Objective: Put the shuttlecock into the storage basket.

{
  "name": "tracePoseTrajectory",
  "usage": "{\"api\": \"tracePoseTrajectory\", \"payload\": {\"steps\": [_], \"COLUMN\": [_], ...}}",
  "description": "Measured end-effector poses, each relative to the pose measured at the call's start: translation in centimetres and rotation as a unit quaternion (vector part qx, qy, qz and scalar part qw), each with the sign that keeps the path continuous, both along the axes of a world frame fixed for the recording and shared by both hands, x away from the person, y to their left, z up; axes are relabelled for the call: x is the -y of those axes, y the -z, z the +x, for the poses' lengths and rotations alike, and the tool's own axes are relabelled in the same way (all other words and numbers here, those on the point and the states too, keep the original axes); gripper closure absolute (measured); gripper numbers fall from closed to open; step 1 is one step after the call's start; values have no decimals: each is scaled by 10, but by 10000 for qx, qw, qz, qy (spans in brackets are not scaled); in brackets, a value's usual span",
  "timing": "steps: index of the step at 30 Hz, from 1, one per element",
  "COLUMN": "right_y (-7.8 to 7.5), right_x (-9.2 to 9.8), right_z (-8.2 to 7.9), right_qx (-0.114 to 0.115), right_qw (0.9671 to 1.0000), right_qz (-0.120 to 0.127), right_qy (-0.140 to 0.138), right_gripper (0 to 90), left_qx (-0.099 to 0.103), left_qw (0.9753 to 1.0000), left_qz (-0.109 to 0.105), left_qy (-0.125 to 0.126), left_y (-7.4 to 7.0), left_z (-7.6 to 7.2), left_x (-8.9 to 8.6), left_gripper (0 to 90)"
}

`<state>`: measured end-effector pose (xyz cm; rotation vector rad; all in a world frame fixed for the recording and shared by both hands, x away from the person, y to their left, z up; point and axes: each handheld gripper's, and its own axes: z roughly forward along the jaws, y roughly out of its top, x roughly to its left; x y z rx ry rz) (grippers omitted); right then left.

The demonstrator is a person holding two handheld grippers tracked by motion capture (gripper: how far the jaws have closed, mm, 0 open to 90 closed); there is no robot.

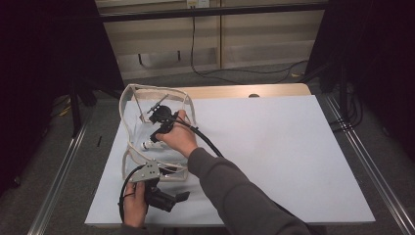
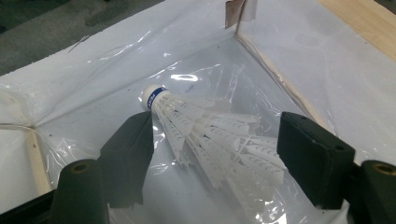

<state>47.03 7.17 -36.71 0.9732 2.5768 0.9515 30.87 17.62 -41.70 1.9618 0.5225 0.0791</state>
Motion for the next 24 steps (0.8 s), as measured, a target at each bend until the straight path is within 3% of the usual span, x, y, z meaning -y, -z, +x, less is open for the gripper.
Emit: {"api": "tracePoseTrajectory", "payload": {"steps": [15, 24], "right_y": [-20, -31], "right_x": [5, 8], "right_z": [-10, -16], "right_qx": [-124, -137], "right_qw": [9988, 9980], "right_qz": [467, 603], "right_qy": [-89, -105], "right_gripper": [215, 213], "left_qx": [2, 4], "left_qw": [10000, 10000], "left_qz": [34, 50], "left_qy": [3, 13], "left_y": [0, 0], "left_z": [0, 0], "left_x": [0, 0], "left_gripper": [30, 30]}}
